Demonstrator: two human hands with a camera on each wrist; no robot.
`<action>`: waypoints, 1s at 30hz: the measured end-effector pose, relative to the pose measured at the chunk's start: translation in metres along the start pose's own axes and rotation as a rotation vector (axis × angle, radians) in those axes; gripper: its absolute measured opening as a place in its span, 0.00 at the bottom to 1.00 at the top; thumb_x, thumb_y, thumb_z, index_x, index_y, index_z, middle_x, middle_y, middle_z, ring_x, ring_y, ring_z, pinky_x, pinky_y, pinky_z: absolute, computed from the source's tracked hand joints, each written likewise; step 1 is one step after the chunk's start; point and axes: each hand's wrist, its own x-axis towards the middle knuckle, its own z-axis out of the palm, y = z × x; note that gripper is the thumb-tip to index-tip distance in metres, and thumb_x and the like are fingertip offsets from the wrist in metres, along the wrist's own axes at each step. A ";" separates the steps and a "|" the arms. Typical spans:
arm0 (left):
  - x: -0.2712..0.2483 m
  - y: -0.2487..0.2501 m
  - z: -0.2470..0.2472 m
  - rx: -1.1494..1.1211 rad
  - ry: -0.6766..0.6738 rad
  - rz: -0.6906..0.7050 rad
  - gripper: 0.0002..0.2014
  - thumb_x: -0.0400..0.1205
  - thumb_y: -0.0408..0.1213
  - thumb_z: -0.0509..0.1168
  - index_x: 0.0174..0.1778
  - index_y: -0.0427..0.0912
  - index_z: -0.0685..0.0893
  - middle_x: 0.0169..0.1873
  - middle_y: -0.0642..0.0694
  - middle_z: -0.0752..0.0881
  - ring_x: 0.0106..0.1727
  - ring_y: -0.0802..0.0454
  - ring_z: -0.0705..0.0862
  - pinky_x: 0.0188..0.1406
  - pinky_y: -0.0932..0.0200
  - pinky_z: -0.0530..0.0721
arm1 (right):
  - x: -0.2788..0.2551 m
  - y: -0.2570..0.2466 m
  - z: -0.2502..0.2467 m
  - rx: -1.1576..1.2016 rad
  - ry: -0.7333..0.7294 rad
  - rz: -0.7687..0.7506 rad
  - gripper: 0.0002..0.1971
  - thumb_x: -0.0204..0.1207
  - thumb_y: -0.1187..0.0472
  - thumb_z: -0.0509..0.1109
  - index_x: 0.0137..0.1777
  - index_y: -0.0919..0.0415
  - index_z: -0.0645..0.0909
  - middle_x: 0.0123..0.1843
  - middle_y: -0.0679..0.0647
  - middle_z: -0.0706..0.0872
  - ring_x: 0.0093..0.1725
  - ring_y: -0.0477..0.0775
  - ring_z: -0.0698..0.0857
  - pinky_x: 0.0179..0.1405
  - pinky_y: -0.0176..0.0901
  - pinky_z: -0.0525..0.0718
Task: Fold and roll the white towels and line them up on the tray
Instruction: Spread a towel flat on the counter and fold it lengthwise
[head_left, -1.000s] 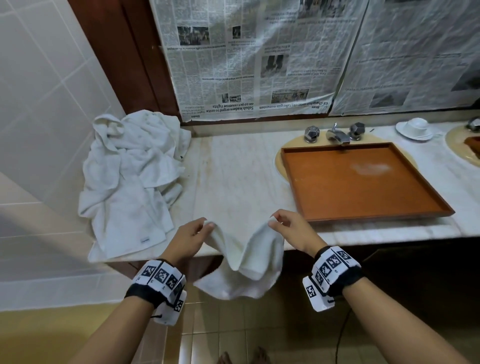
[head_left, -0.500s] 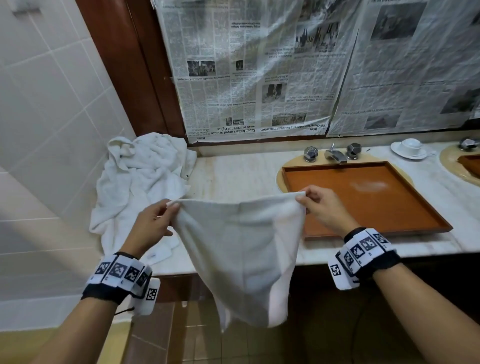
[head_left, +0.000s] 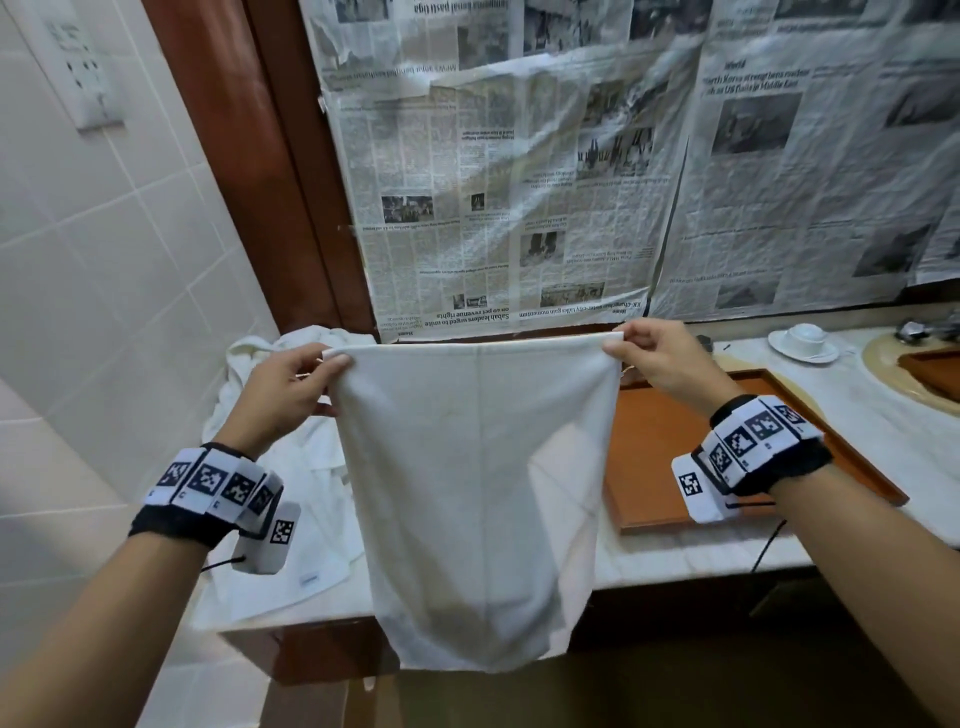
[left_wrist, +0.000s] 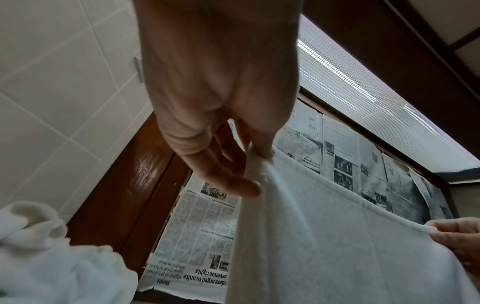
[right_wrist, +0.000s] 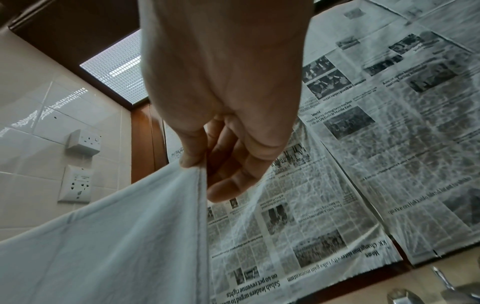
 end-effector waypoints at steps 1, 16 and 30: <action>0.003 0.003 -0.002 0.005 -0.004 0.007 0.08 0.86 0.44 0.68 0.50 0.47 0.90 0.44 0.36 0.87 0.45 0.47 0.89 0.39 0.48 0.92 | 0.003 -0.005 -0.003 -0.005 0.004 0.001 0.10 0.83 0.61 0.71 0.49 0.70 0.83 0.45 0.66 0.90 0.45 0.67 0.90 0.47 0.66 0.90; 0.050 -0.005 -0.005 0.086 -0.002 0.036 0.09 0.85 0.44 0.69 0.49 0.42 0.90 0.49 0.32 0.86 0.46 0.42 0.90 0.34 0.52 0.91 | 0.052 -0.013 0.000 -0.061 0.058 0.089 0.10 0.80 0.55 0.75 0.49 0.63 0.87 0.45 0.60 0.92 0.42 0.69 0.91 0.45 0.77 0.87; 0.125 -0.058 0.026 0.120 0.027 -0.027 0.12 0.84 0.45 0.71 0.45 0.39 0.89 0.44 0.38 0.87 0.43 0.48 0.91 0.34 0.51 0.92 | 0.120 0.041 0.024 -0.031 0.050 0.176 0.08 0.82 0.61 0.72 0.48 0.68 0.84 0.47 0.67 0.91 0.37 0.57 0.91 0.43 0.62 0.90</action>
